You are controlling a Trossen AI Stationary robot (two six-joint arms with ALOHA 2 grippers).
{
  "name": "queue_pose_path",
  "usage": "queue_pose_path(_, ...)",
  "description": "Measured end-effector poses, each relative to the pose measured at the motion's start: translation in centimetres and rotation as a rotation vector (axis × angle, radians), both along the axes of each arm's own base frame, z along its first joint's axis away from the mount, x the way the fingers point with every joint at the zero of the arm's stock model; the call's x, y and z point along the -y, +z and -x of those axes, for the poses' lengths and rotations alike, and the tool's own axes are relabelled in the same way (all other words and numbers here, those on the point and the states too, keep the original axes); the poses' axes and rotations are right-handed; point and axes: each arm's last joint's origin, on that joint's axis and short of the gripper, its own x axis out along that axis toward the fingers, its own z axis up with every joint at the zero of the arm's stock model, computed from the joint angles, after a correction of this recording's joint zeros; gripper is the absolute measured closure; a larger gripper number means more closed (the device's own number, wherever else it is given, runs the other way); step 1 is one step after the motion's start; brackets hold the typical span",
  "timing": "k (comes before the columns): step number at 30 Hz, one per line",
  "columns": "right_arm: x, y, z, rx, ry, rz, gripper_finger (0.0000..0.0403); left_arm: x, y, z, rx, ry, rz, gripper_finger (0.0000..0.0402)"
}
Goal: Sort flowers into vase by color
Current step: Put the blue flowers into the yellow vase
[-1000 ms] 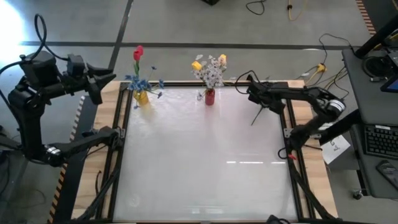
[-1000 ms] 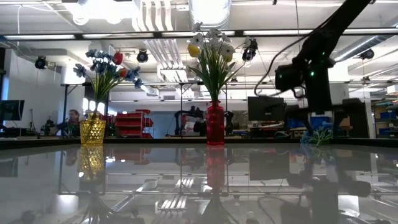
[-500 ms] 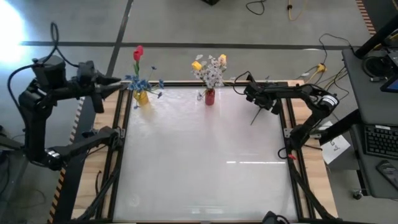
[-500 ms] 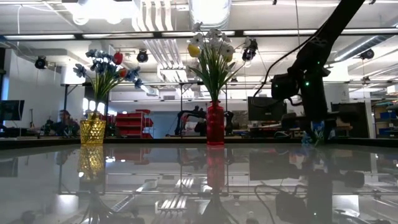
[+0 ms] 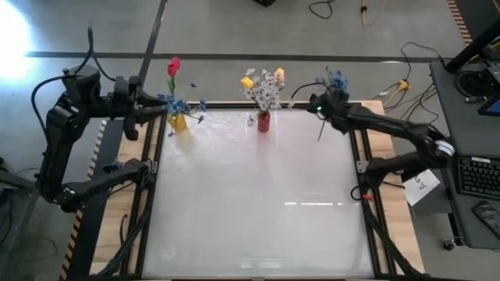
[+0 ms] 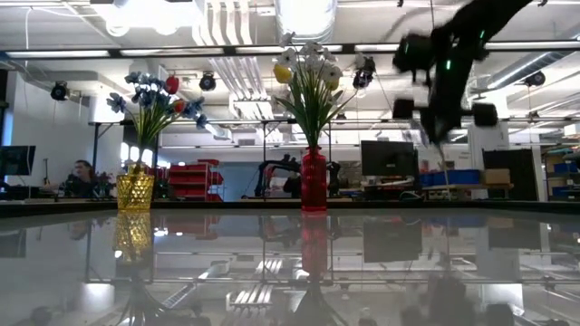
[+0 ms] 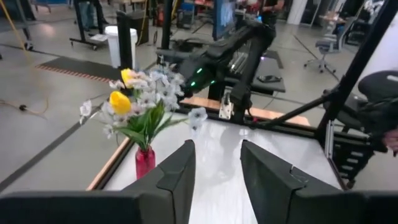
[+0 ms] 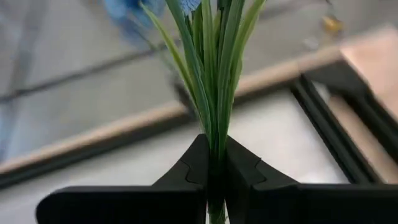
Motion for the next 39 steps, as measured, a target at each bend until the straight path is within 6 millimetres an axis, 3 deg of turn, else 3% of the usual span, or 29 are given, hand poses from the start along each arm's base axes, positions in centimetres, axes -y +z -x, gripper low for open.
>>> queue_pose_path(8,-3.1,11.9,0.9,0.085,0.238,0.326,0.0384,-1.9,-0.1,-1.3,0.104,-0.044,0.018,0.0222)
queue_pose_path(12,-4.4,17.5,0.2,0.203,0.463,0.524,0.0384,-2.6,-0.5,-1.7,0.144,-0.054,0.002,0.0198)
queue_pose_path(18,-5.8,23.1,-2.5,0.408,0.890,0.764,0.0385,-3.4,-0.1,-3.2,0.285,-0.195,-0.033,0.0194)
queue_pose_path(22,-6.4,24.5,-5.6,0.468,1.128,0.812,0.0385,-4.2,0.1,-4.1,0.359,-0.199,-0.010,0.0183)
queue_pose_path(29,-7.1,25.8,-13.1,0.646,1.451,0.888,0.0385,-5.3,-0.8,-5.8,0.360,-0.207,0.018,0.0144)
queue_pose_path(35,-6.5,25.4,-18.9,0.597,1.521,0.889,0.0385,-5.0,-0.6,-7.5,0.380,-0.250,-0.010,0.0140)
queue_pose_path(39,-5.8,24.5,-21.7,0.551,1.565,0.839,0.0385,-5.1,-0.8,-8.4,0.390,-0.215,0.002,0.0143)
